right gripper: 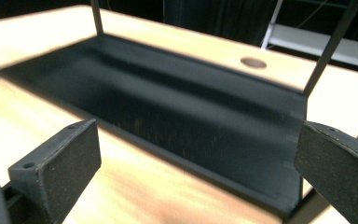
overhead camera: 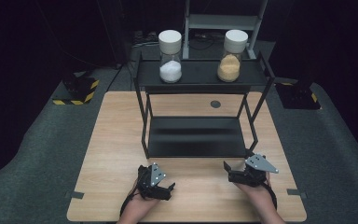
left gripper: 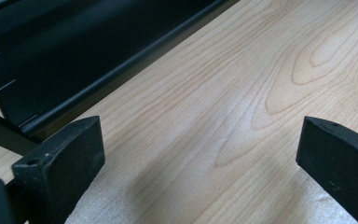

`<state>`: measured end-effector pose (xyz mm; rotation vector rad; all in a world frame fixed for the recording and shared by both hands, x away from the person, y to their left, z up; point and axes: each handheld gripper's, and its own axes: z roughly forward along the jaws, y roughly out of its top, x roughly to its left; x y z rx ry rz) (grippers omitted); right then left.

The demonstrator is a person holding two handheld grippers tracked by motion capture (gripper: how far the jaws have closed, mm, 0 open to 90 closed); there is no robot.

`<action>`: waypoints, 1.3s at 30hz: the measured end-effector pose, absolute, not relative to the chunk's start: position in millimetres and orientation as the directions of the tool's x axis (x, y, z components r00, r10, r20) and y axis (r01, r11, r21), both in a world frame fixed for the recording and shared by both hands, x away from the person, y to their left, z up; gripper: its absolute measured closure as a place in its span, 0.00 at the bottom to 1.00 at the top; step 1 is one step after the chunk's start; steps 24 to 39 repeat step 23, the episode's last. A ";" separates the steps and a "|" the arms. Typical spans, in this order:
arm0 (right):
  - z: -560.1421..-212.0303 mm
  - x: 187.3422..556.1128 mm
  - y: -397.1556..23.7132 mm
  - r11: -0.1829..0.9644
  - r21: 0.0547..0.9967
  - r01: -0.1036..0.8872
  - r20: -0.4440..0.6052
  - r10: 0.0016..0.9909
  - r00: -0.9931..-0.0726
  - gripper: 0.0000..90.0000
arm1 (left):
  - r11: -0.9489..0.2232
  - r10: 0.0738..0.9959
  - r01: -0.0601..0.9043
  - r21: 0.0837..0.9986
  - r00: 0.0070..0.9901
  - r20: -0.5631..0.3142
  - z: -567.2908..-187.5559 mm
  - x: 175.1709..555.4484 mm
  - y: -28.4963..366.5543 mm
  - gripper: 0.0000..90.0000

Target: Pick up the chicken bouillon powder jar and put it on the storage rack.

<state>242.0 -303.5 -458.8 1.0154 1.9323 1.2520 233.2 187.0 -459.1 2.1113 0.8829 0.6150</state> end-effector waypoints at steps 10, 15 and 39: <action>-474.8 231.8 -302.3 0.336 0.890 0.308 -0.144 0.849 -0.508 0.00 | -0.489 0.750 0.382 0.784 0.643 0.155 -459.4 231.3 184.0 0.02; -471.9 230.4 -298.7 0.379 0.870 0.316 -0.184 0.844 -0.504 0.00 | -0.500 0.747 0.379 0.779 0.643 0.167 -459.1 230.6 181.7 0.02; -469.6 230.2 -294.4 0.433 0.848 0.307 -0.226 0.818 -0.528 0.00 | -0.509 0.753 0.374 0.775 0.630 0.191 -459.6 227.2 177.0 0.02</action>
